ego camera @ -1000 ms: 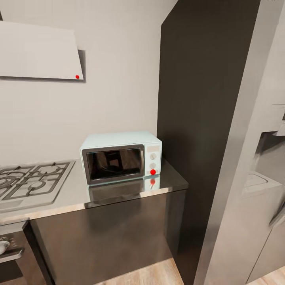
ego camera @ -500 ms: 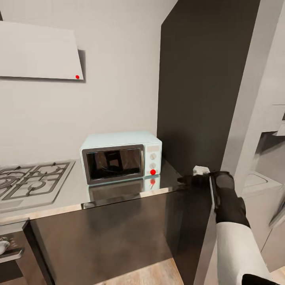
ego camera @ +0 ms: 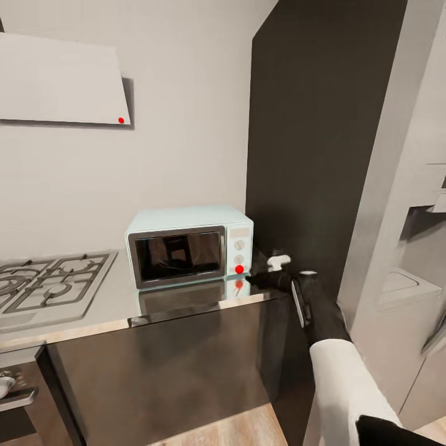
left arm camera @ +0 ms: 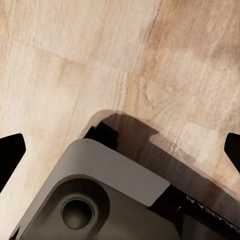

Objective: In the kitchen, take the popcorn bag from the countertop, put it into the microwave, and heat it until the popcorn is cooked so the cooked popcorn ends up inside the bag.

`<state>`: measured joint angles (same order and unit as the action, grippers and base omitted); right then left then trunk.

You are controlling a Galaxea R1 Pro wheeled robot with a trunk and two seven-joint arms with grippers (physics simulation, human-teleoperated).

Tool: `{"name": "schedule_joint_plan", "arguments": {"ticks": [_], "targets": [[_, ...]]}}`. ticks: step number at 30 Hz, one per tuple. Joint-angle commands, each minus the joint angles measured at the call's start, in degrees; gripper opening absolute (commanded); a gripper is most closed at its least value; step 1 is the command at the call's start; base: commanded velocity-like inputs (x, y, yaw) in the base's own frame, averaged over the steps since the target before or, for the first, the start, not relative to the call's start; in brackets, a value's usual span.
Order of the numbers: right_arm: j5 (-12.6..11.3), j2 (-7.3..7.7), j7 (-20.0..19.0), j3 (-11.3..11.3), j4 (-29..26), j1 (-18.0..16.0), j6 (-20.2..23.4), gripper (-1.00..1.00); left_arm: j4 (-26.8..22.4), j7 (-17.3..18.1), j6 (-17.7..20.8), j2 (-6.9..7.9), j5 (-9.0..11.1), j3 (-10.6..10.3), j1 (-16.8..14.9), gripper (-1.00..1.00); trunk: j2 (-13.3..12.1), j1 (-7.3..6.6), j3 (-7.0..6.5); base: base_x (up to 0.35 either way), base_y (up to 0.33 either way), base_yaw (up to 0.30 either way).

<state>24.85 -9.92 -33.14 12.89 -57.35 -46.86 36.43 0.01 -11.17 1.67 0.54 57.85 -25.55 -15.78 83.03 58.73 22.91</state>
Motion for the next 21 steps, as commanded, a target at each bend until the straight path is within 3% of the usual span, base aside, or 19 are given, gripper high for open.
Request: {"name": "schedule_joint_plan", "arguments": {"ticks": [1, 2, 3, 6, 9, 11, 21], "targets": [[0.5, -0.08, 1.2, 0.3, 7.4, -0.1, -8.5, 1.00, 0.0, -0.2, 0.2, 0.00, 0.3, -0.5, 0.0, 1.00, 0.0, -0.01, 0.06, 0.000, 0.000, 0.000], [0.5, -0.08, 1.7, 0.3, 8.7, -0.1, -10.2, 1.00, 0.0, -0.2, 0.2, 0.00, 0.3, -0.5, 0.0, 1.00, 0.0, -0.01, 0.06, 0.000, 0.000, 0.000], [0.5, -0.08, 3.9, 0.4, 12.7, -0.1, -15.3, 1.00, 0.0, -0.2, 0.2, -0.01, 0.3, -0.5, 0.0, 1.00, 0.0, -0.01, 0.06, 0.000, 0.000, 0.000], [0.4, -0.08, 5.9, 1.0, 17.1, -0.1, -18.6, 1.00, 0.0, -0.2, 0.2, -0.01, 0.3, -0.5, 0.0, 1.00, 0.0, -0.01, 0.06, 0.000, 0.000, 0.000], [0.4, -0.08, 6.3, 4.2, 18.6, -0.1, -19.6, 1.00, 0.0, -0.2, 0.3, -0.01, 0.3, -0.5, 0.0, 1.00, 0.0, -0.01, 0.06, 0.028, 0.000, 0.000], [0.5, -0.08, 6.5, 5.0, 20.0, -0.1, -19.8, 1.00, 0.0, -0.2, 0.3, 0.03, 0.3, -0.4, 0.0, 1.00, 0.0, -0.01, 0.06, 0.205, 0.000, 0.000], [0.5, -0.08, 6.5, 5.4, 22.6, -0.1, -20.1, 1.00, 0.0, -0.2, 0.4, 0.08, 0.4, -0.4, 0.0, 1.00, 0.0, -0.01, 0.06, 0.297, 0.000, 0.000]]}}
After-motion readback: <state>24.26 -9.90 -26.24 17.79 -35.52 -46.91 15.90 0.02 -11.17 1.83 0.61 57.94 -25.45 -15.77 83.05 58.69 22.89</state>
